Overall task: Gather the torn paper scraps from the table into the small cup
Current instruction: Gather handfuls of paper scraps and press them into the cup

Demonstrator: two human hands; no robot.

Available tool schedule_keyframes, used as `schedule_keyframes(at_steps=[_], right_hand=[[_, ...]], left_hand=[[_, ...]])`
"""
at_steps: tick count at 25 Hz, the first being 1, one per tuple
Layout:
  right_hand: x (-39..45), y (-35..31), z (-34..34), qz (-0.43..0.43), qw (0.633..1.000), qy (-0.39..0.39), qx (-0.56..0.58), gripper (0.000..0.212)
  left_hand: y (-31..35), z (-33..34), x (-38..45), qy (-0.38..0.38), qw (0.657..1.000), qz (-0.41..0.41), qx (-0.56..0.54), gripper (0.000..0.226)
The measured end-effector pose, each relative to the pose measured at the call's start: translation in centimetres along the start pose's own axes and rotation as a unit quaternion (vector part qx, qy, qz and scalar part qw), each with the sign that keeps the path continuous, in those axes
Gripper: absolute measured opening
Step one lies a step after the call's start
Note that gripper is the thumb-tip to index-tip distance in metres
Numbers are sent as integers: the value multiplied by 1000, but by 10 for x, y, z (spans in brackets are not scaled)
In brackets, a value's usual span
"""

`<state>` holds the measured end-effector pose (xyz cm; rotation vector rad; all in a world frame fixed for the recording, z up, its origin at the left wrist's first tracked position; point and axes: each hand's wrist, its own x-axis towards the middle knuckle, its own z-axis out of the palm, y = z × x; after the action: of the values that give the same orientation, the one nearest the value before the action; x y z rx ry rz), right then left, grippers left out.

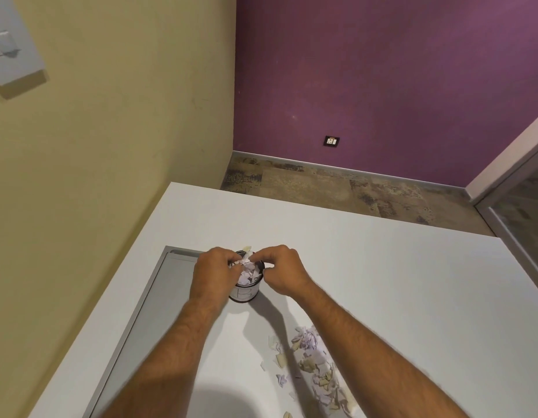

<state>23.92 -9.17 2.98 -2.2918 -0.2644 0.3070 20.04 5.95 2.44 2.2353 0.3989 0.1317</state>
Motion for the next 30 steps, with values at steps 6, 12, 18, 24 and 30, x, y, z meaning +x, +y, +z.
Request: schedule_keyframes(at_steps=[6, 12, 18, 24, 30], right_hand=[[-17, 31, -19, 63, 996, 33, 56, 48], [-57, 81, -33, 110, 994, 21, -1, 38], [-101, 113, -30, 145, 977, -62, -145, 49], [-119, 116, -11, 100, 953, -119, -262, 60], [-121, 117, -2, 74, 956, -88, -269, 43]], left_hand=[[8, 15, 17, -79, 987, 37, 134, 20], [9, 22, 9, -116, 977, 56, 172, 29], [17, 36, -38, -71, 973, 198, 96, 41], [-5, 83, -99, -308, 904, 168, 246, 85], [-32, 117, -132, -298, 899, 119, 298, 75]])
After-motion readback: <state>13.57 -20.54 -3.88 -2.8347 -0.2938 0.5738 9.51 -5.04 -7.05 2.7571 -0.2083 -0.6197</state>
